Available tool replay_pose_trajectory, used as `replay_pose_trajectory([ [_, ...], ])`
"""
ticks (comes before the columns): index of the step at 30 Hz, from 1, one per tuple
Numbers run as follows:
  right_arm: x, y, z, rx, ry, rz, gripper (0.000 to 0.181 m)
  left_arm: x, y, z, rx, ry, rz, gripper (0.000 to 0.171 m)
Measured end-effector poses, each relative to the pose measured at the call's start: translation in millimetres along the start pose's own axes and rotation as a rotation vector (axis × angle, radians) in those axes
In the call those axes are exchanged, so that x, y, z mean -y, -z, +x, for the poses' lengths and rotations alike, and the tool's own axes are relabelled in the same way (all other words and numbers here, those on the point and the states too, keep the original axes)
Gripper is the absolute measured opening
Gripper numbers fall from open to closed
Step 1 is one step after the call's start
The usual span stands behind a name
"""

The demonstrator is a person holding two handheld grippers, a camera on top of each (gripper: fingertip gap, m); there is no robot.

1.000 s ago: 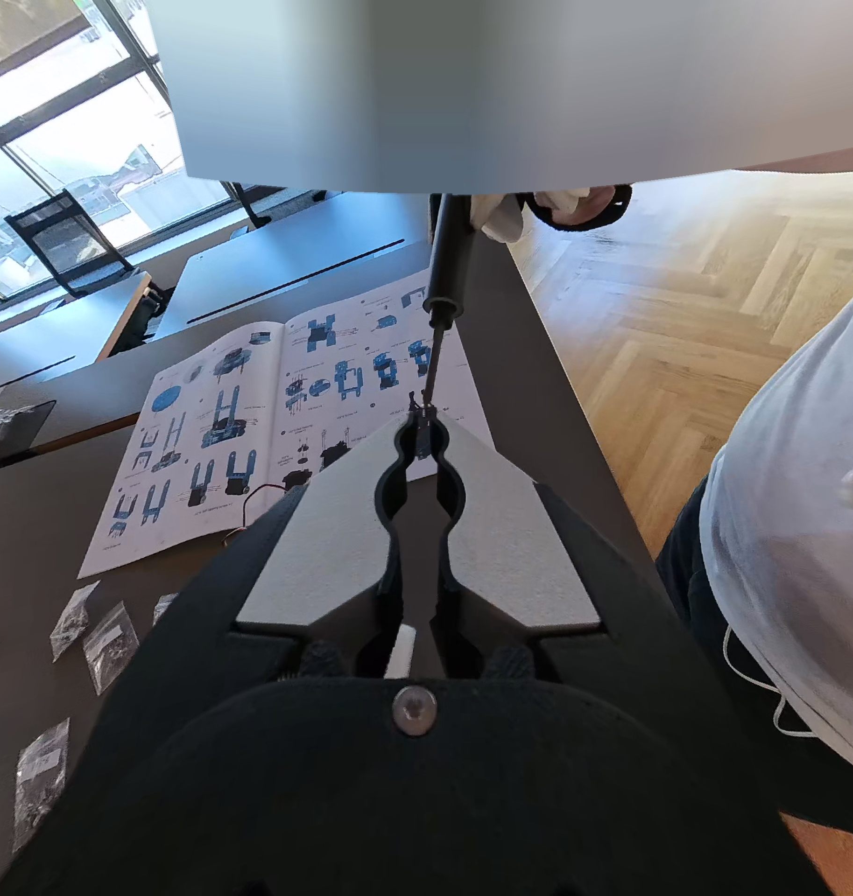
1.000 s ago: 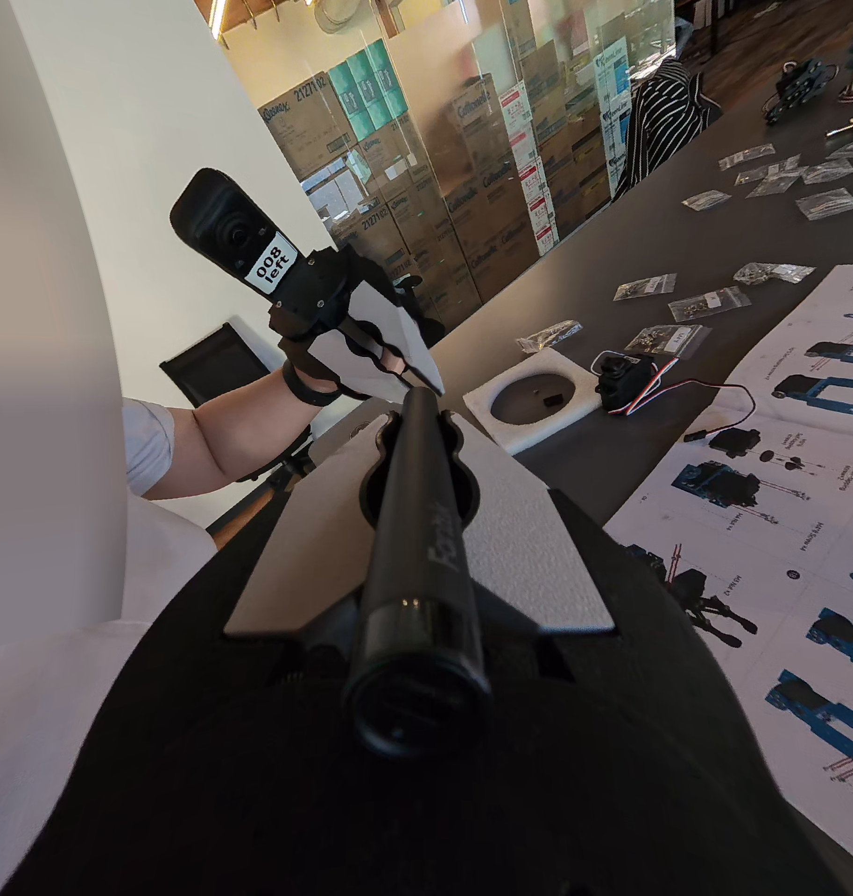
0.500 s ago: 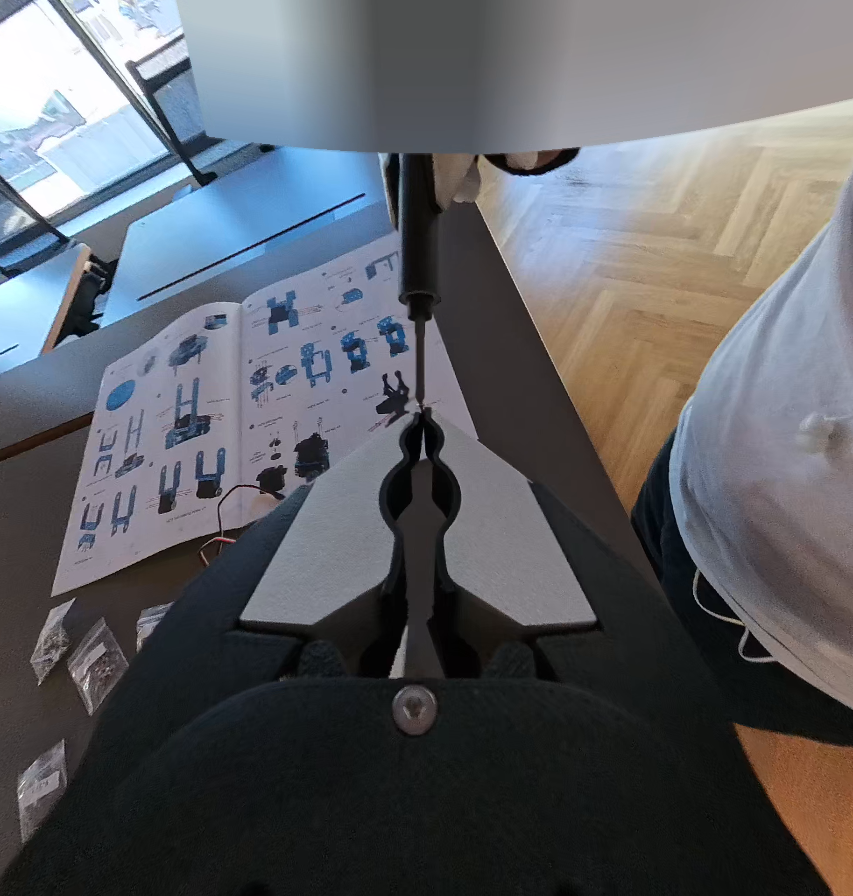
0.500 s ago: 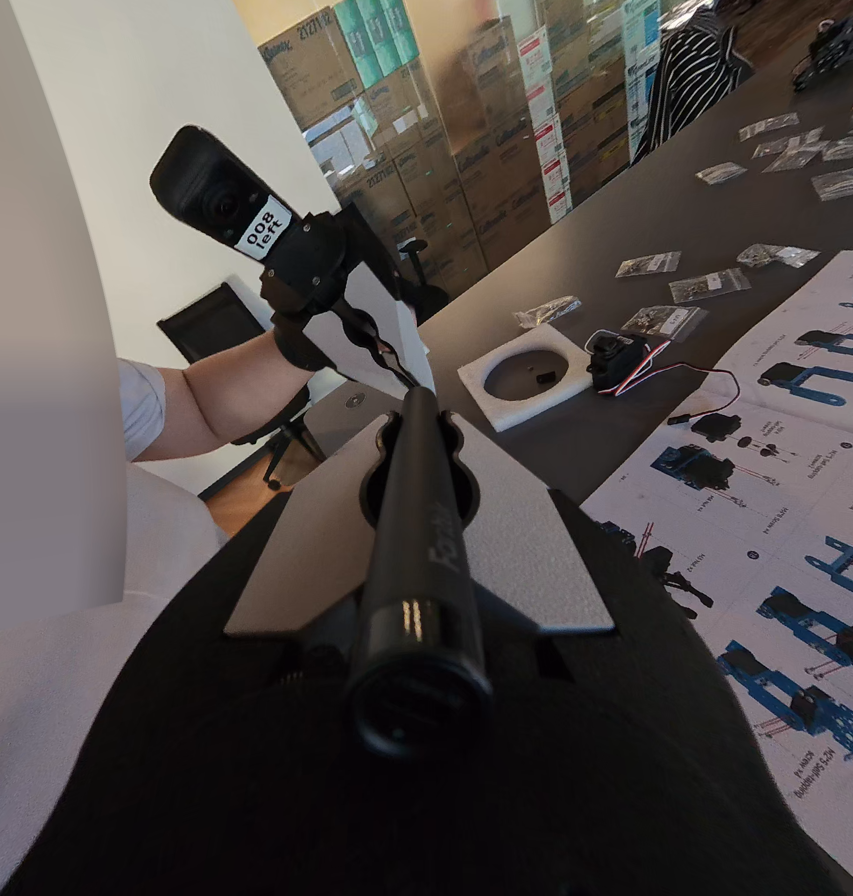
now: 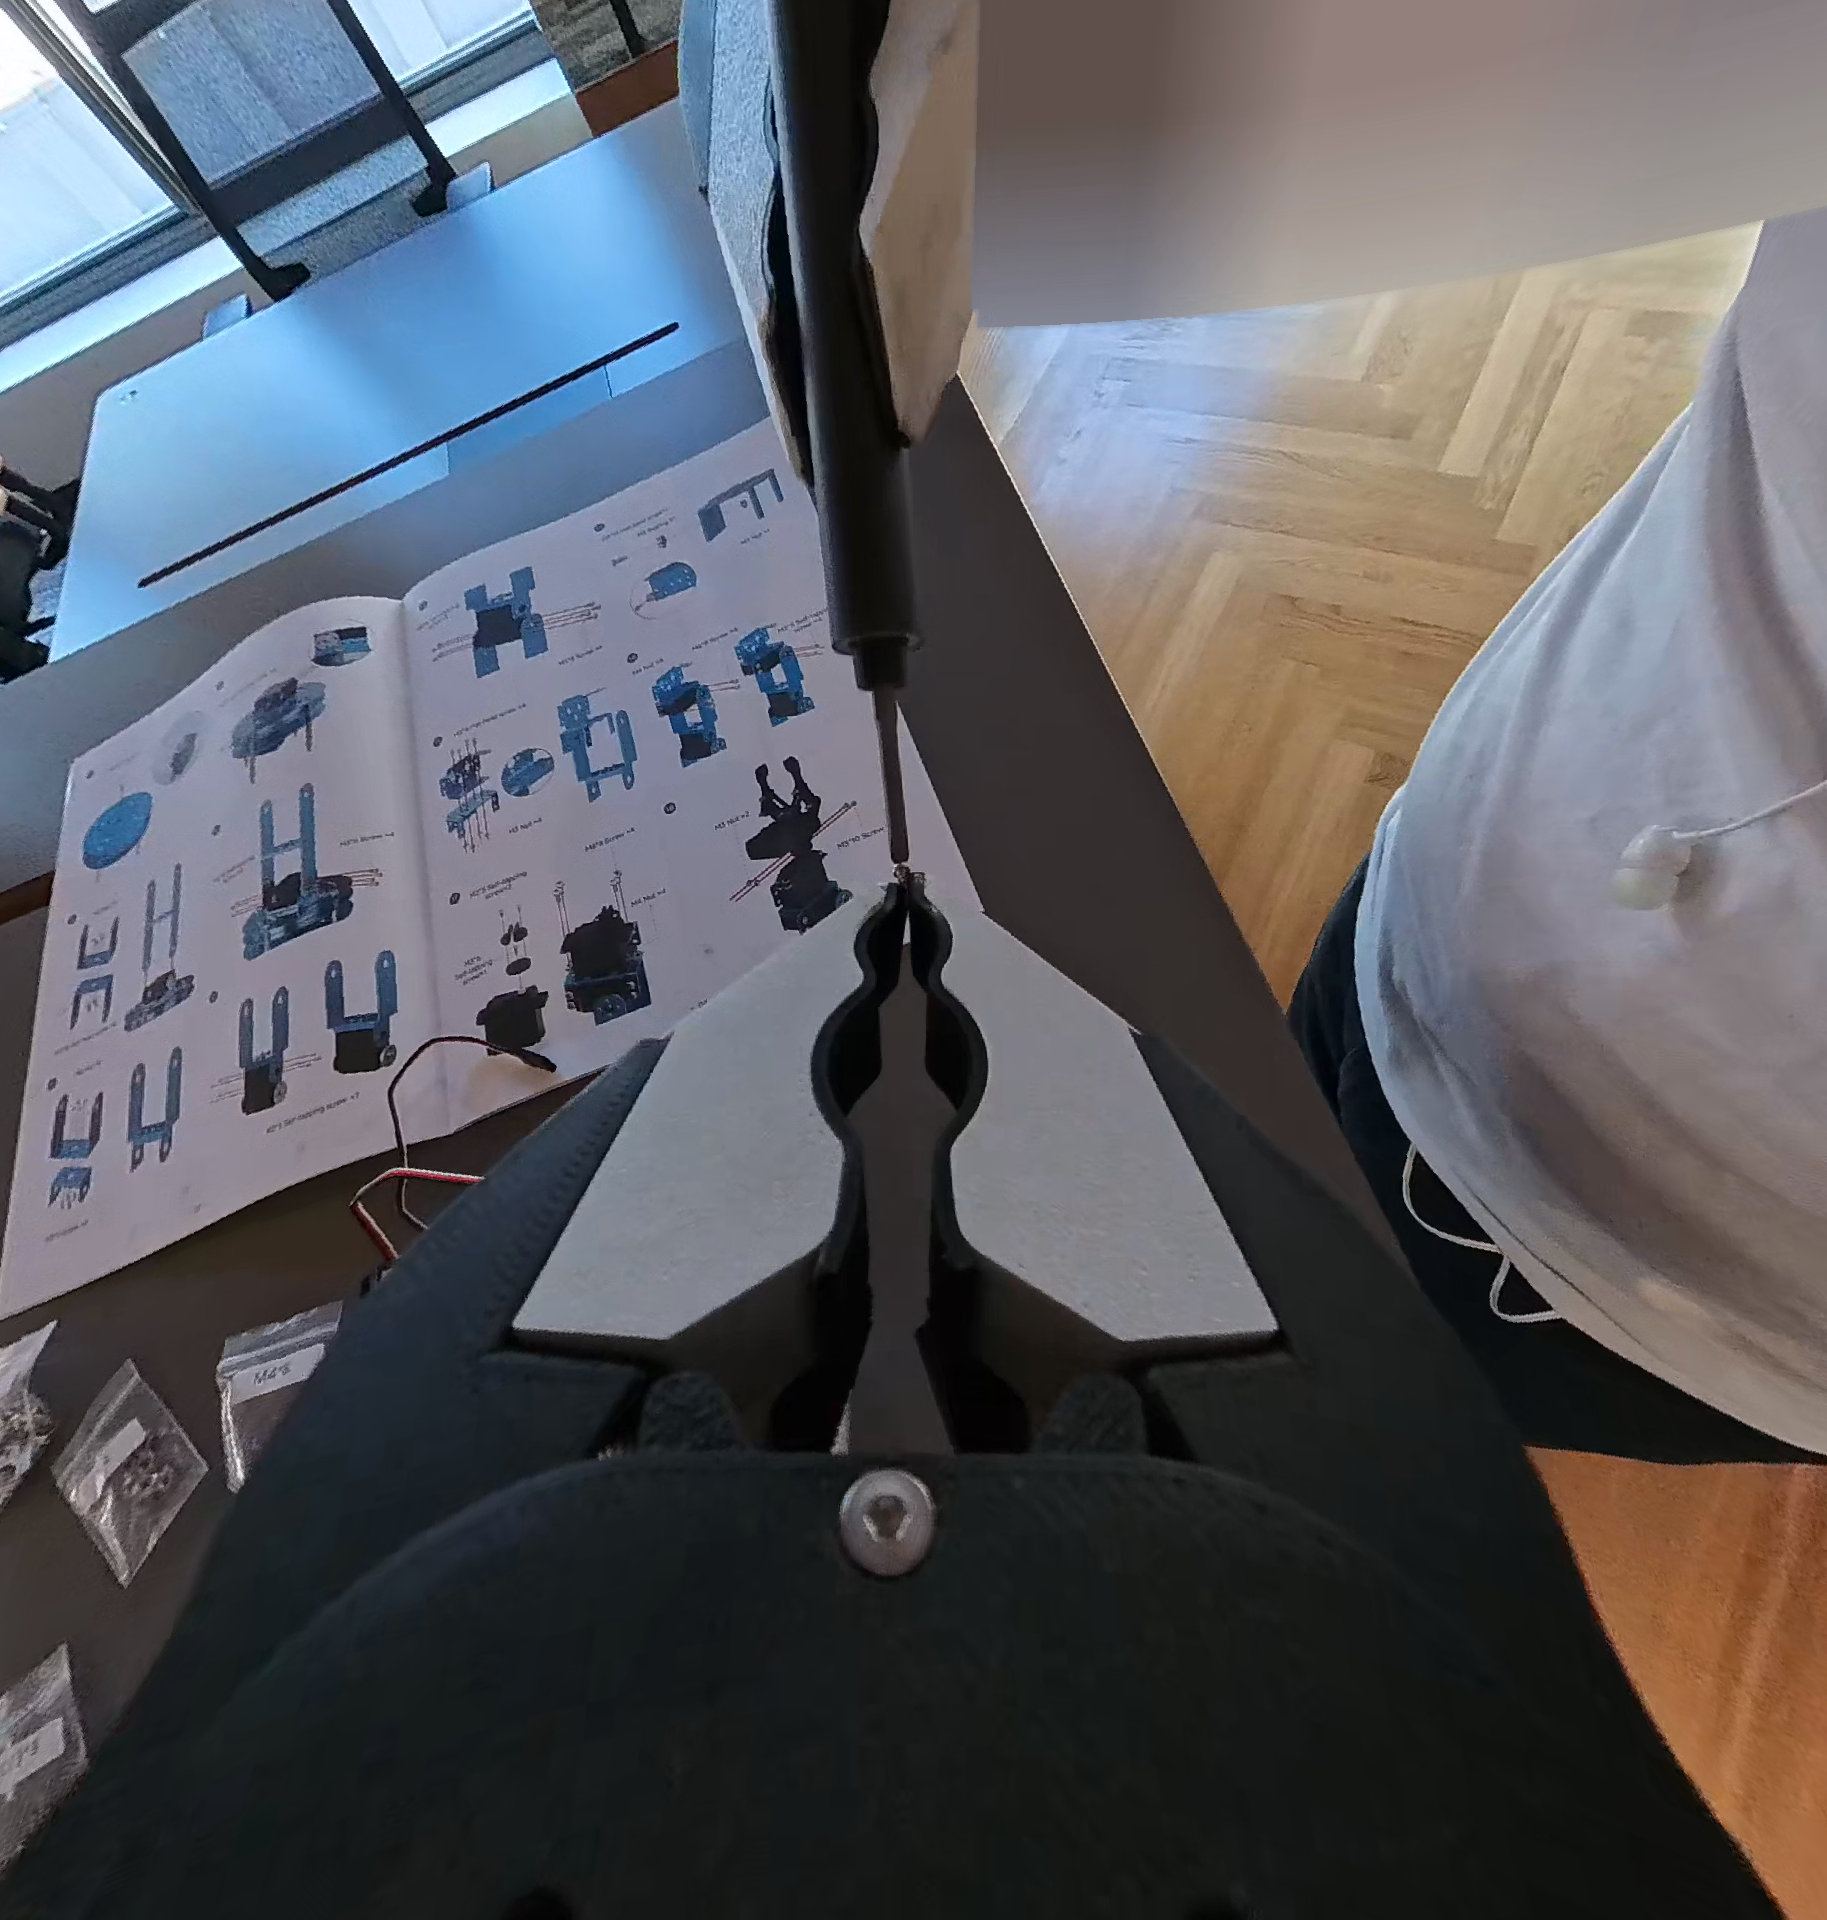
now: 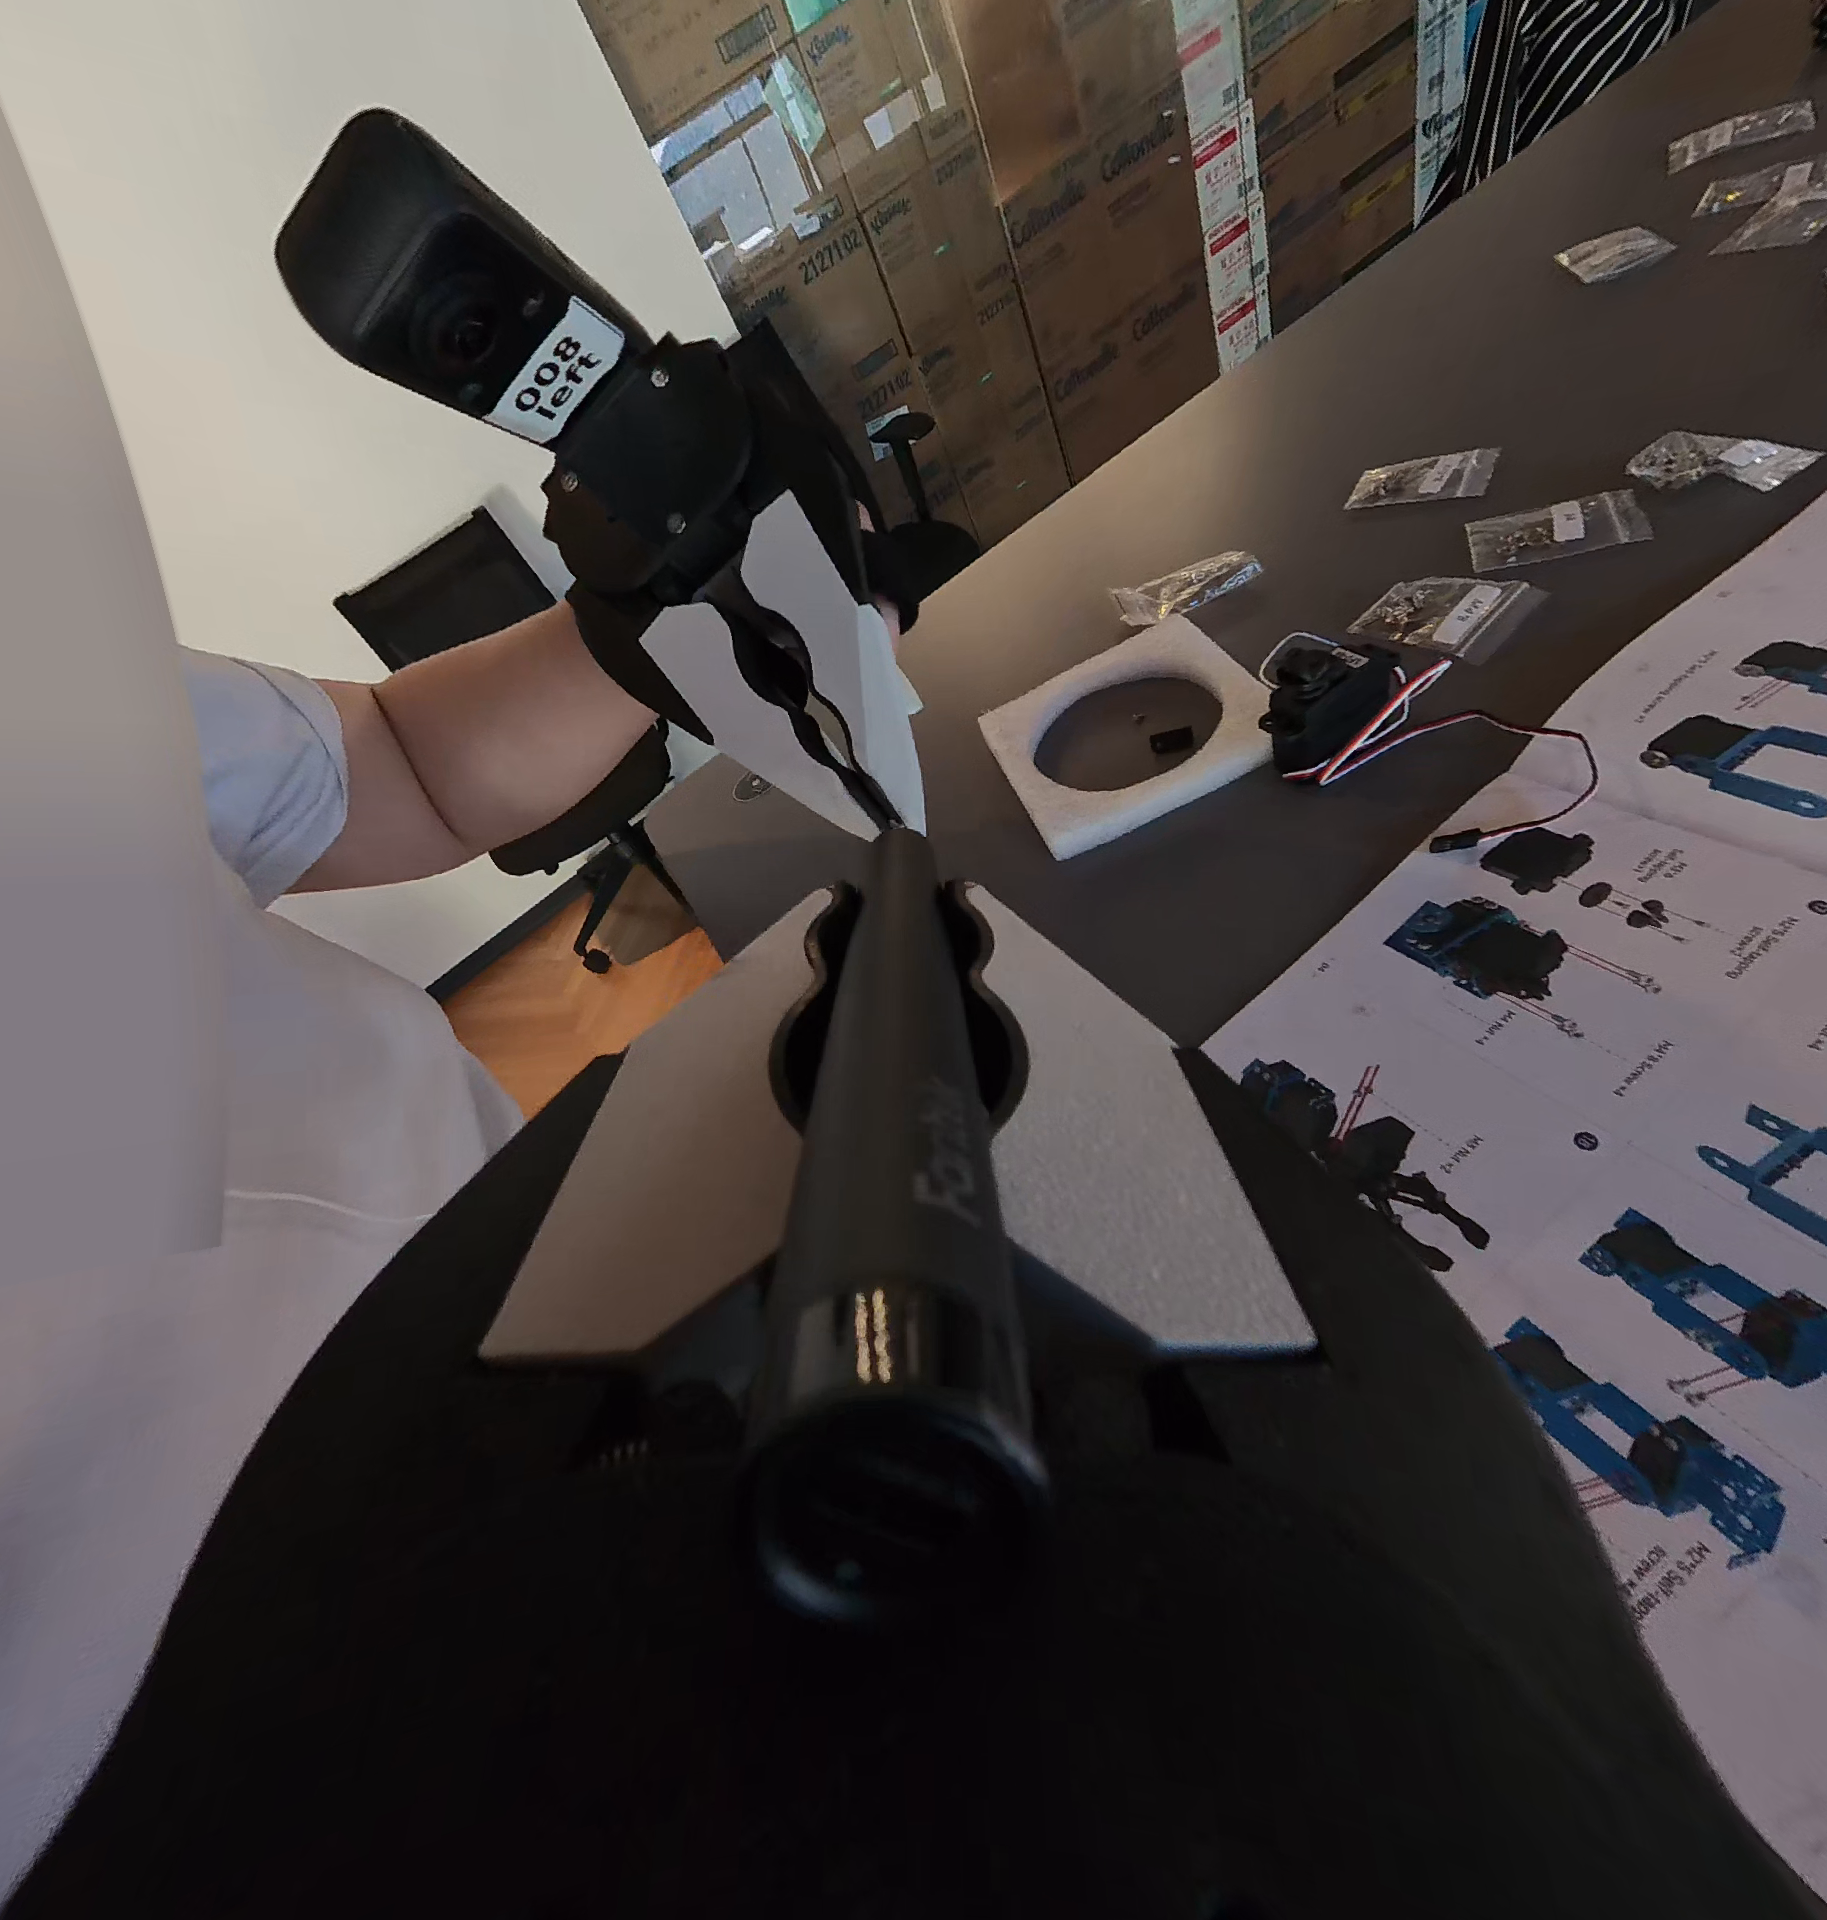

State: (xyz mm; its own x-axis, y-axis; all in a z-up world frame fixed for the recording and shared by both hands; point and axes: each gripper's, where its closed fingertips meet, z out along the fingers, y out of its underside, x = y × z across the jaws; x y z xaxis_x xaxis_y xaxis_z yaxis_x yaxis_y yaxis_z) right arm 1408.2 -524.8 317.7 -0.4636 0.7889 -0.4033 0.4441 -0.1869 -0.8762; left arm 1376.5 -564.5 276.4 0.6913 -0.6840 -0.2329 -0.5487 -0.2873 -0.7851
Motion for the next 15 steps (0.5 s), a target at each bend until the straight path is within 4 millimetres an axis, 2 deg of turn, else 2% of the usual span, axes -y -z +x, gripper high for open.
replay_pose_trajectory([
  [15,6.9,3.6,3.3,0.029,-0.021,0.046,0.015,7.1,3.3,-7.3,-0.001,0.030,0.066,0.000],
])
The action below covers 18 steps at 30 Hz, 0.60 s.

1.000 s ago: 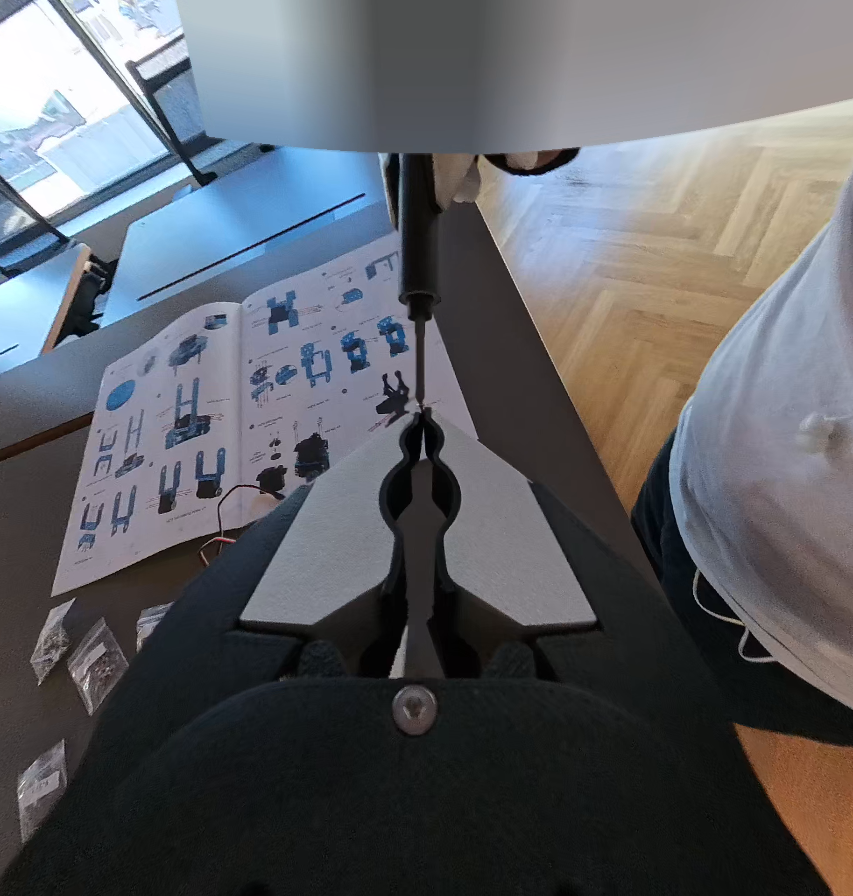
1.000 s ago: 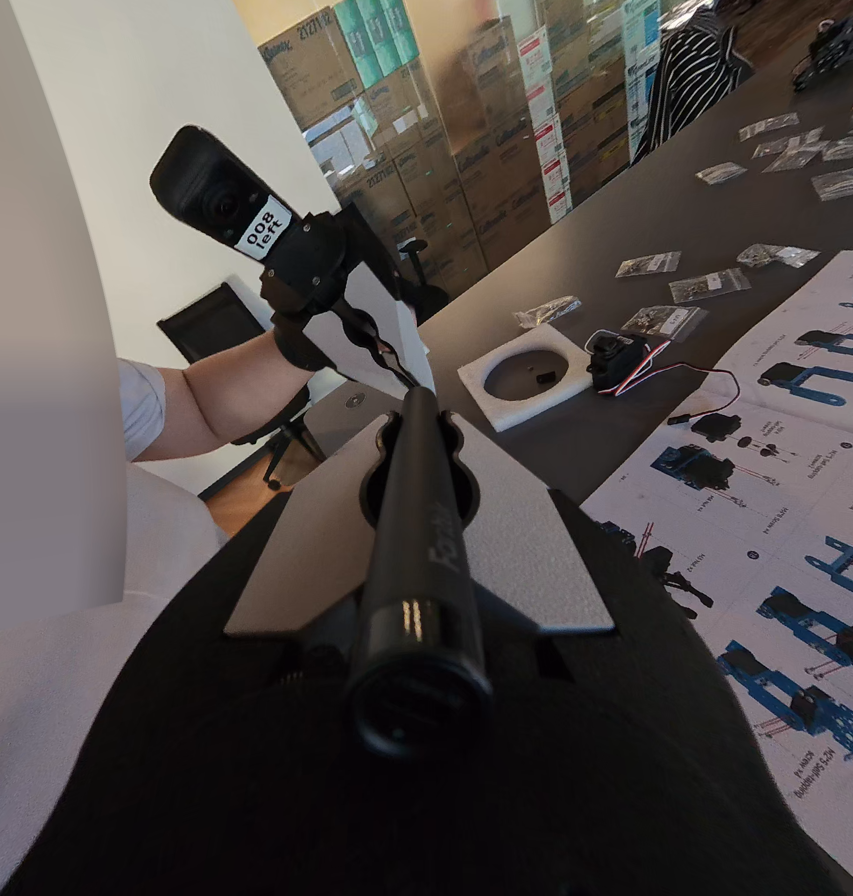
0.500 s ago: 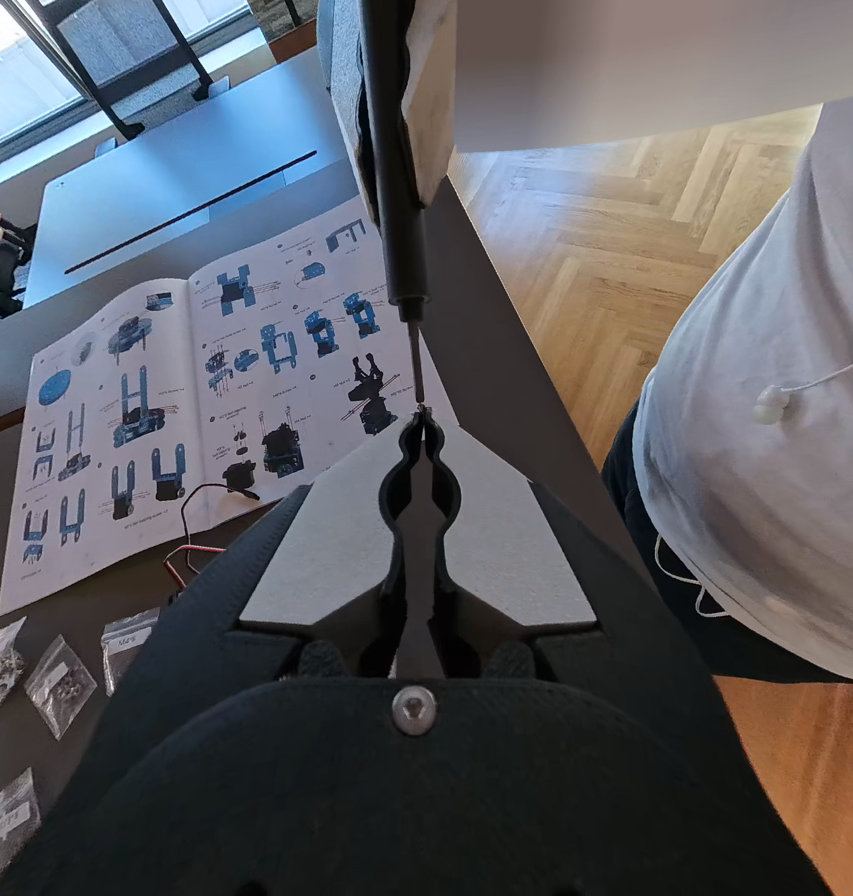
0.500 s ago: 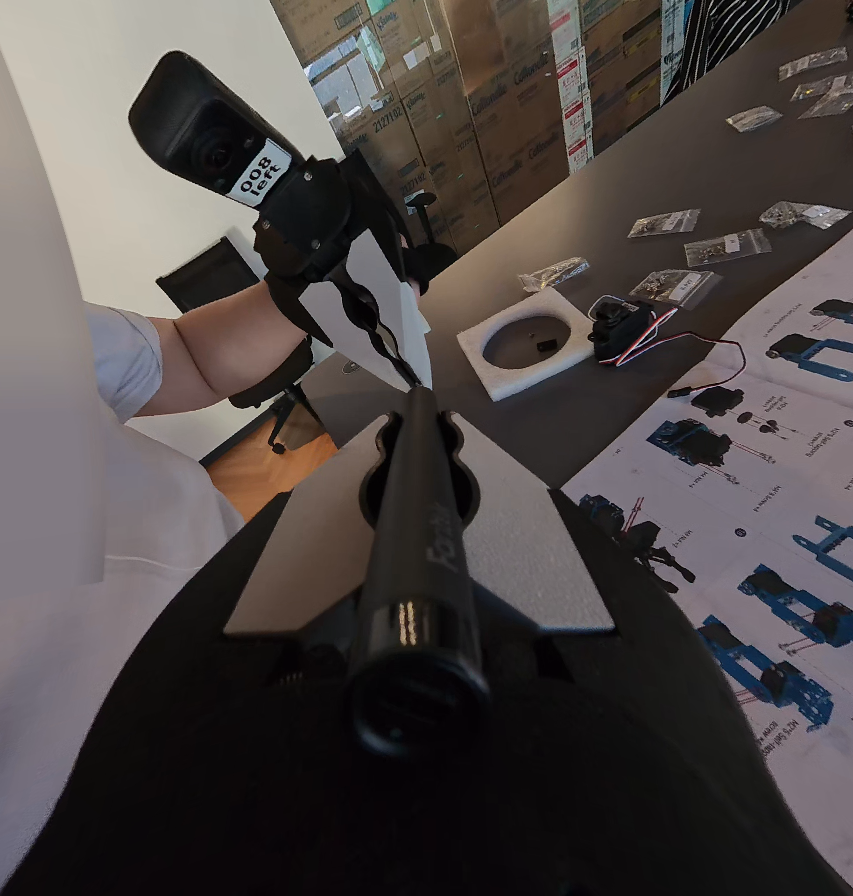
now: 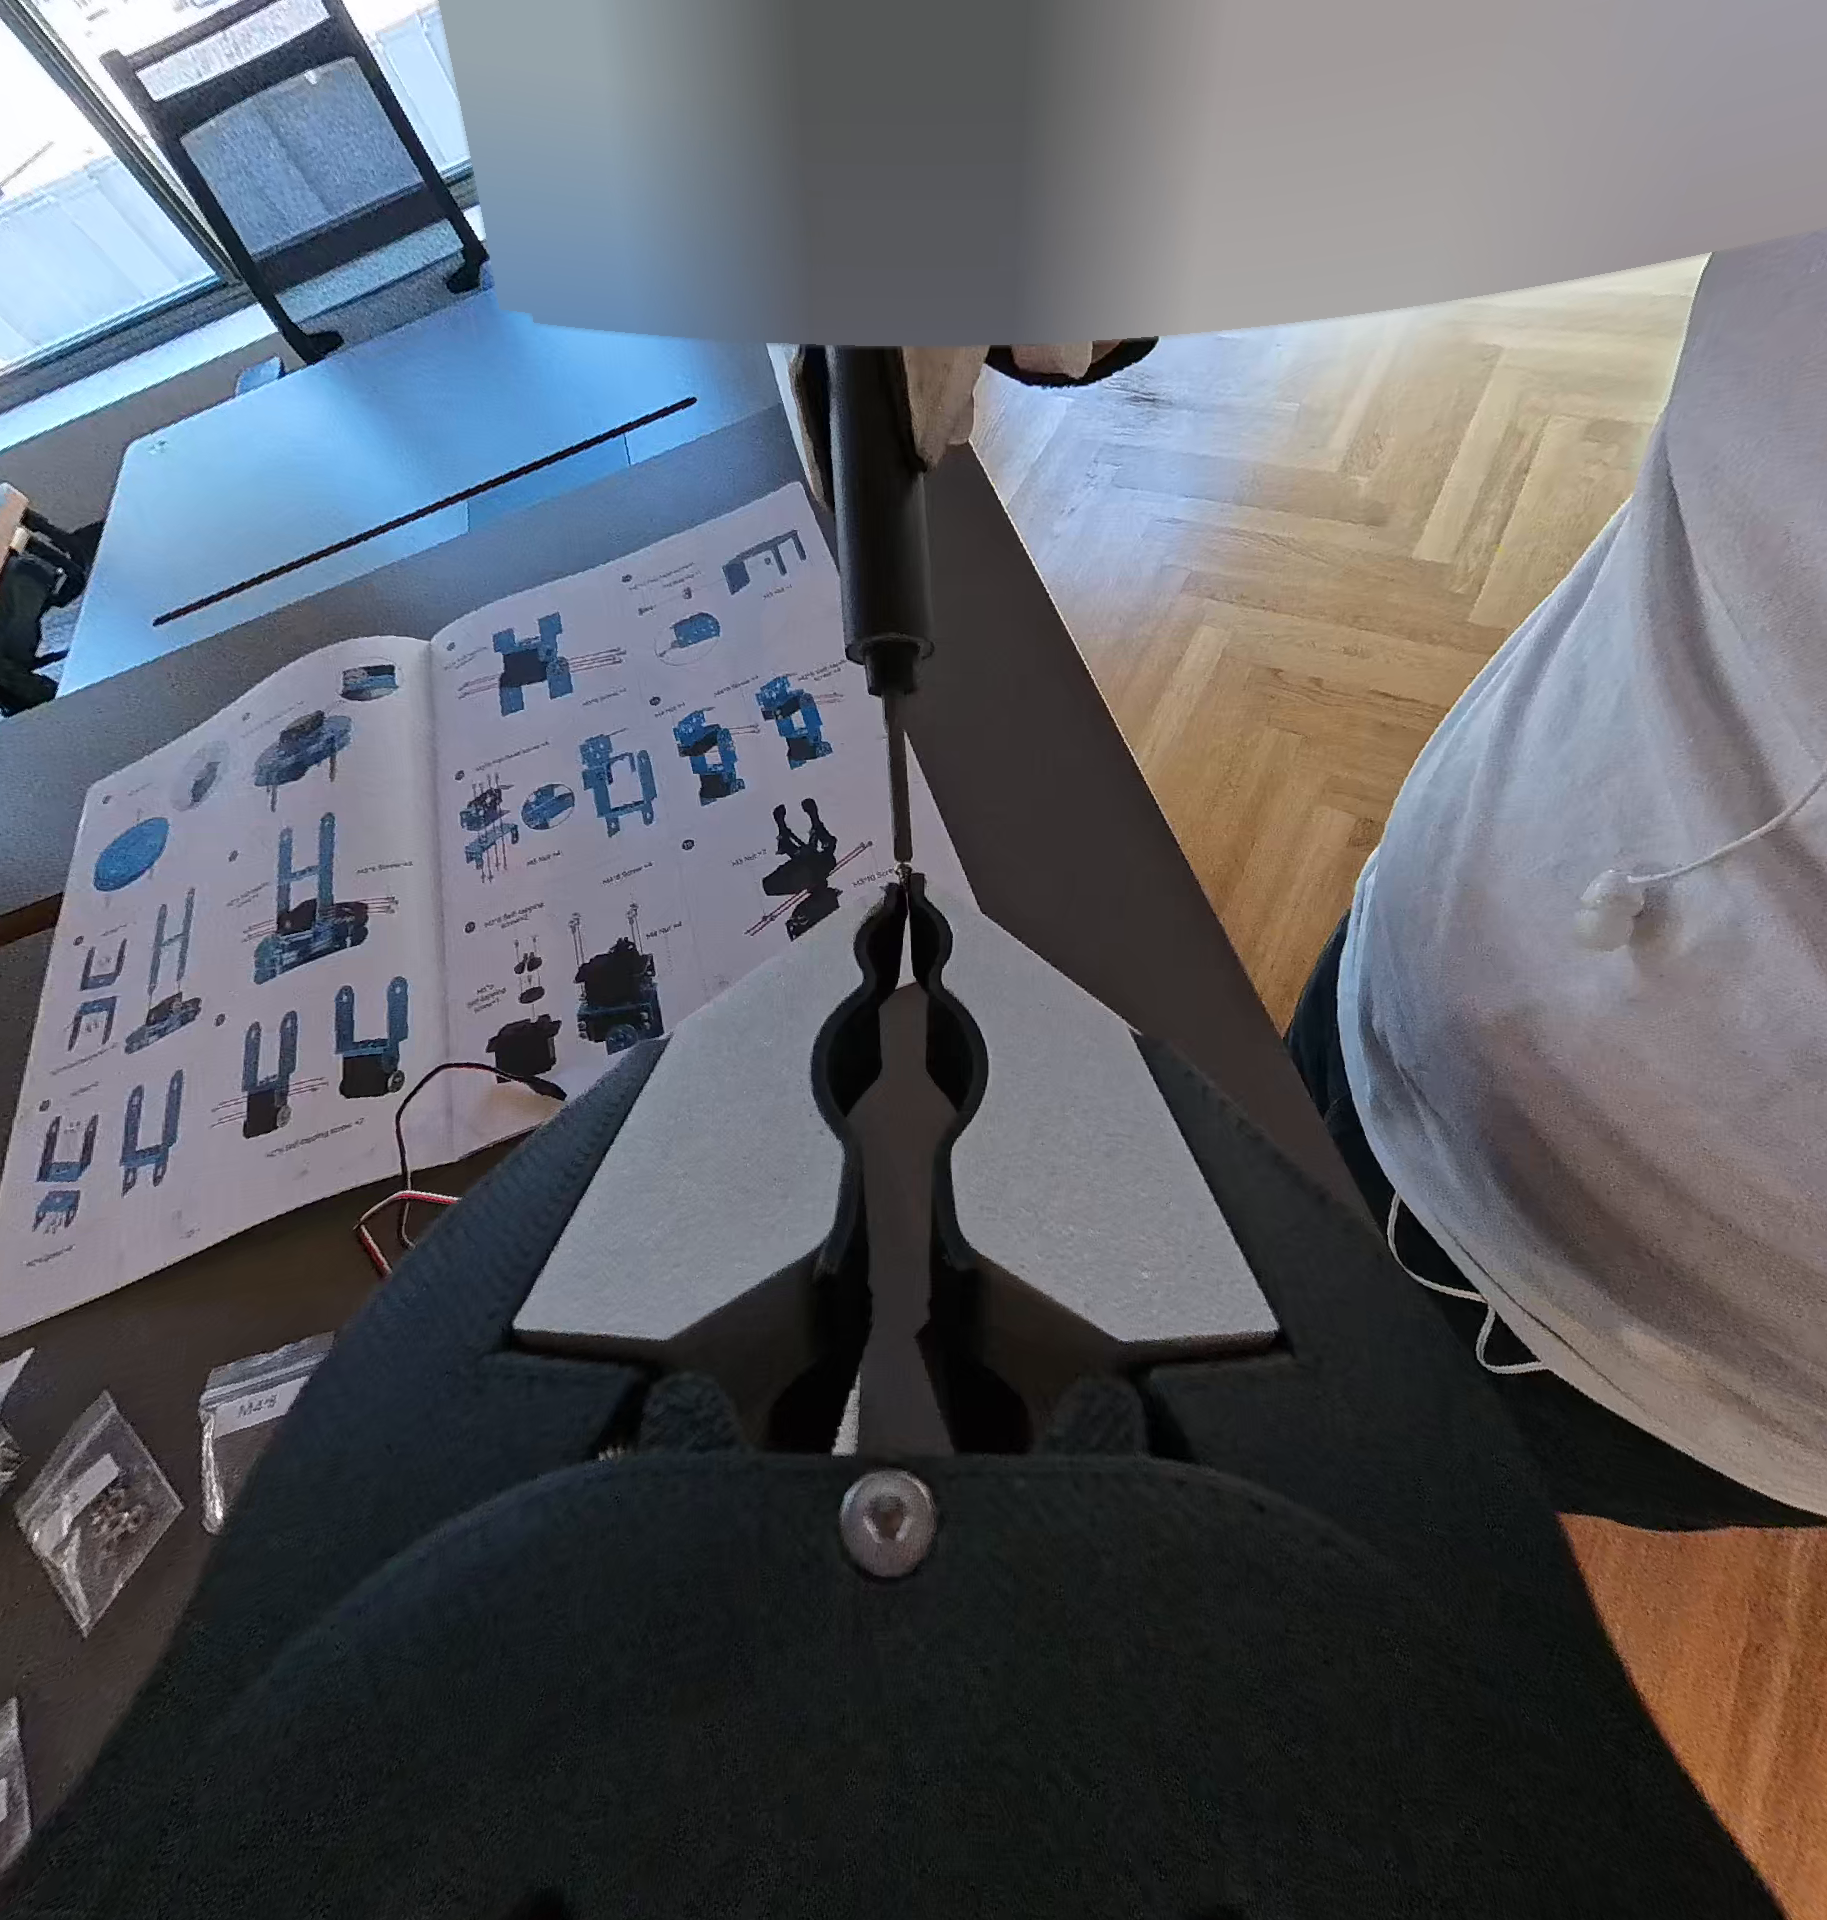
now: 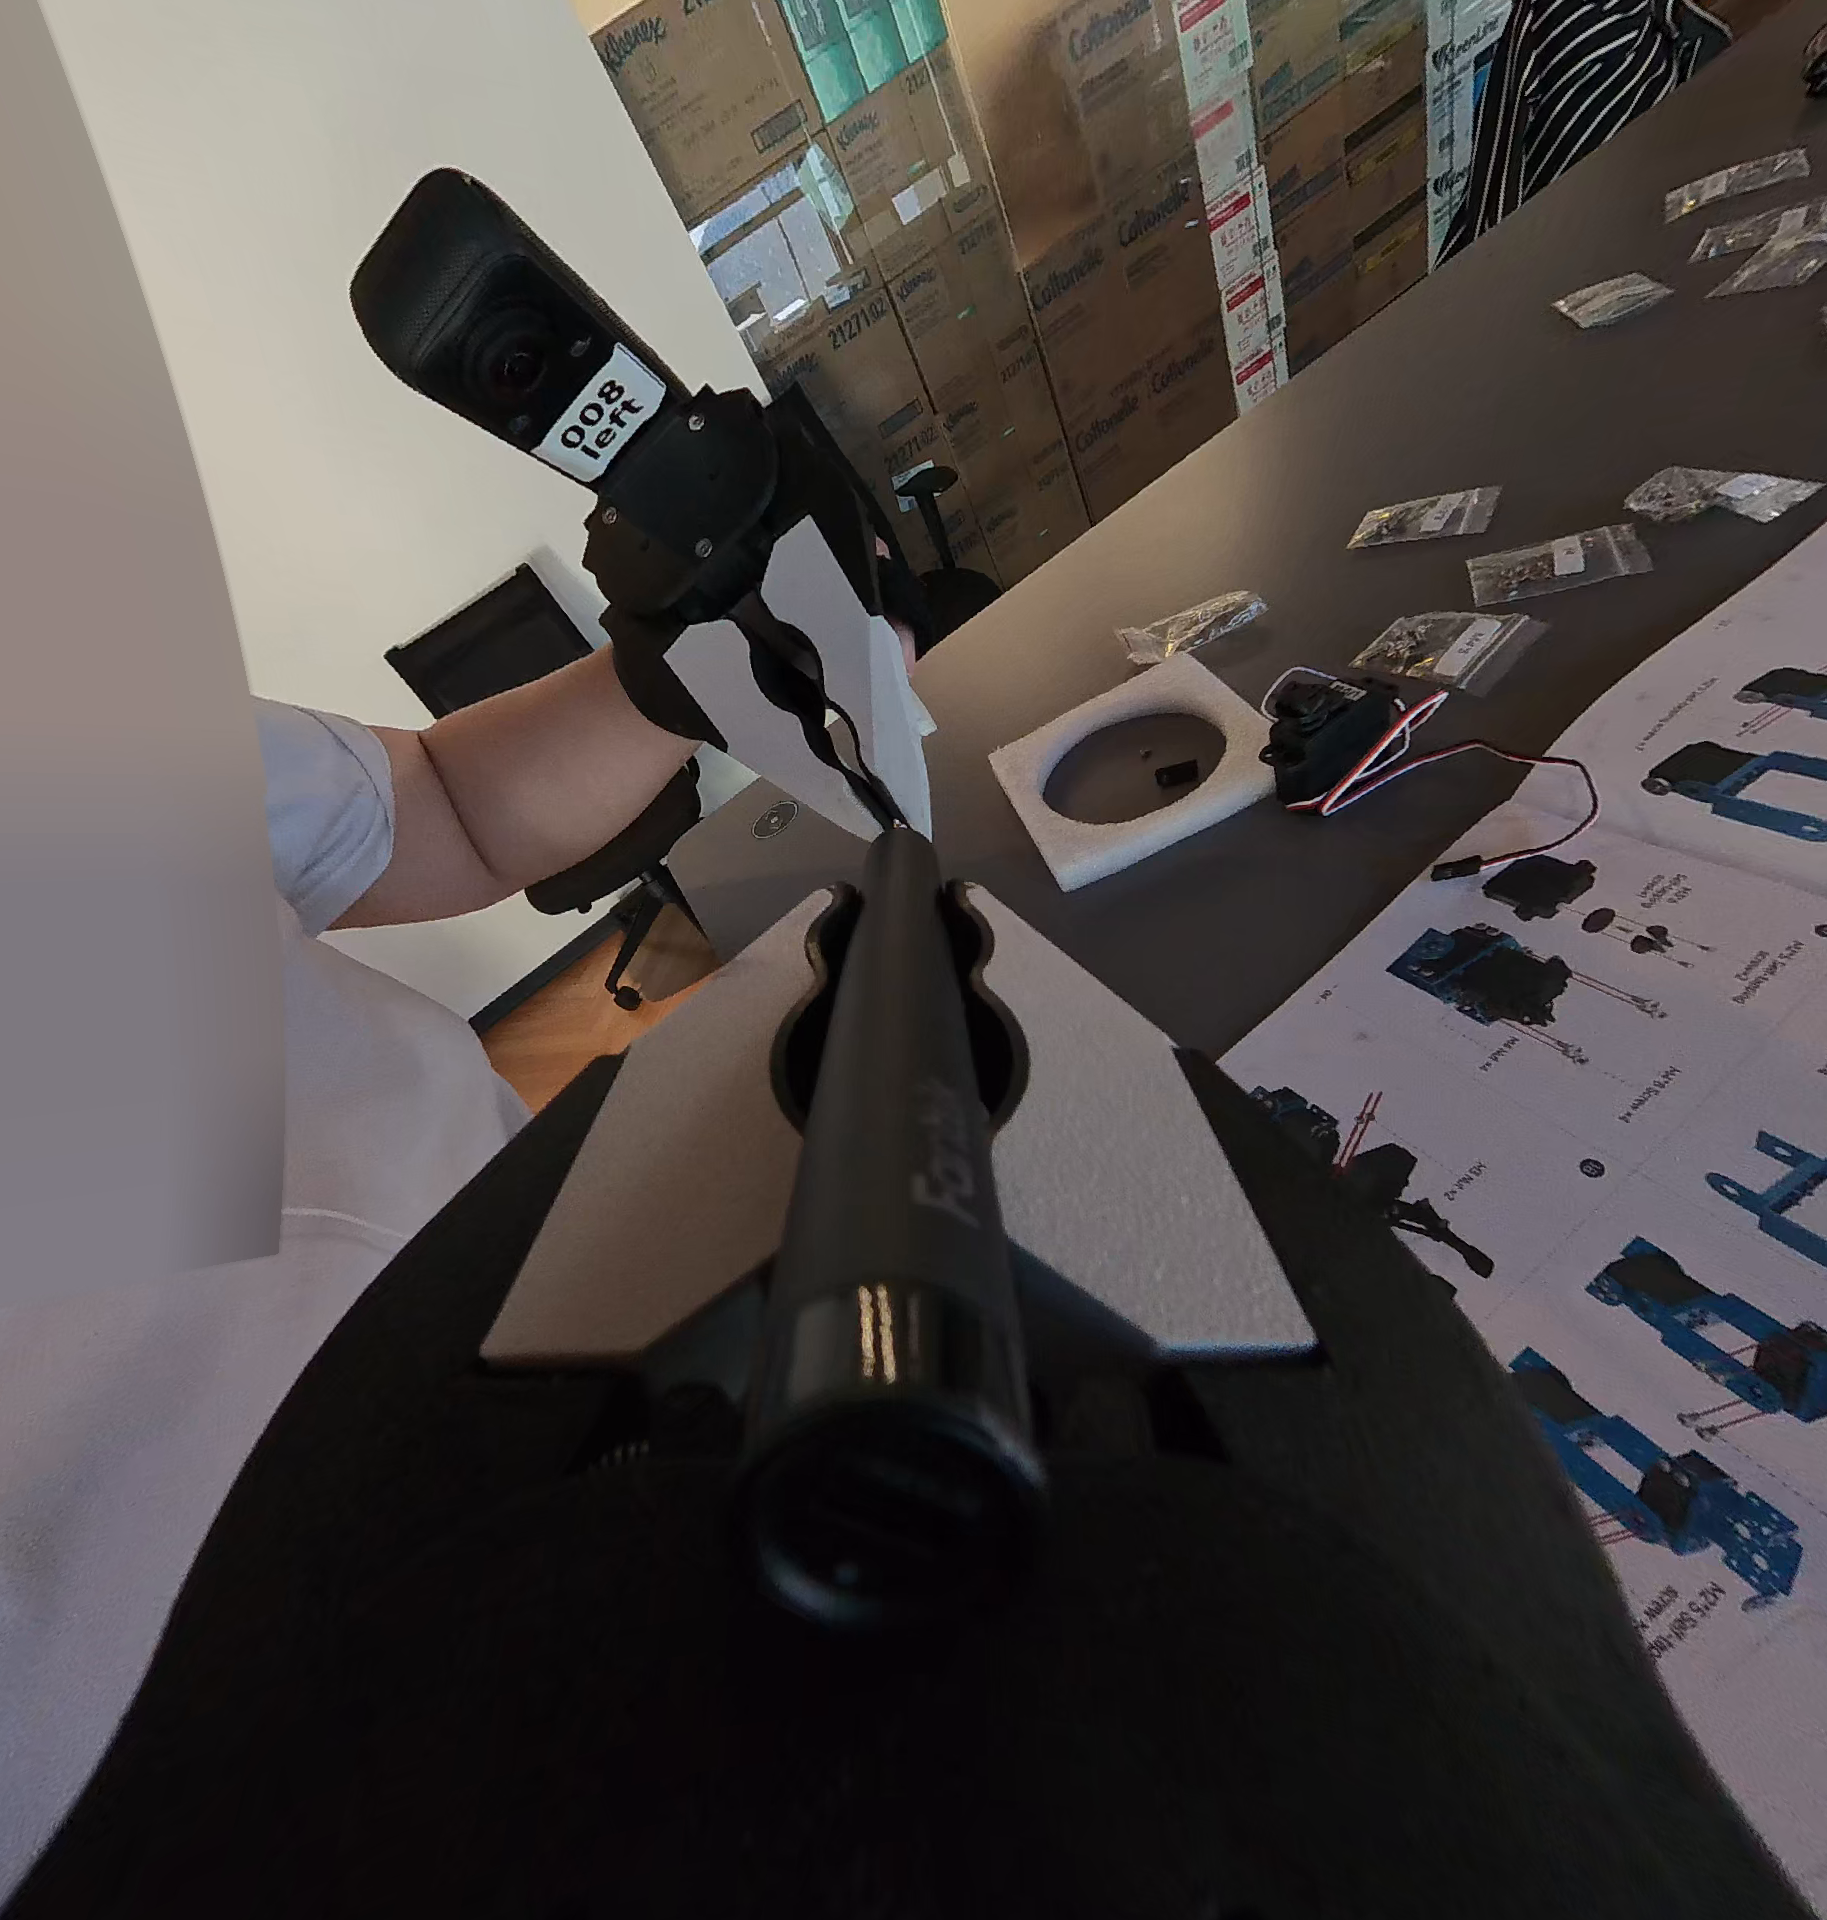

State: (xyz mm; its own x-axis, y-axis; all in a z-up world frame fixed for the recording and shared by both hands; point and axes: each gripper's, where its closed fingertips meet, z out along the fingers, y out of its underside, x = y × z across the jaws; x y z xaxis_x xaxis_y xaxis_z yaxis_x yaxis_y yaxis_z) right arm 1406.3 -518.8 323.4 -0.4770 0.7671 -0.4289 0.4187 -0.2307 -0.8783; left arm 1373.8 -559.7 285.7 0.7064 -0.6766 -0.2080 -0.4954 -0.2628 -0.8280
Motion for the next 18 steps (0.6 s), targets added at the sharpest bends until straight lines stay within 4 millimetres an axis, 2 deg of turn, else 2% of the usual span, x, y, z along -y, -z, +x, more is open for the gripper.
replay_pose_trajectory([
  [18,6,11,-5,0.036,0.005,0.042,0.016,17,-2,2,-0.023,0.026,0.108,0.000],
])
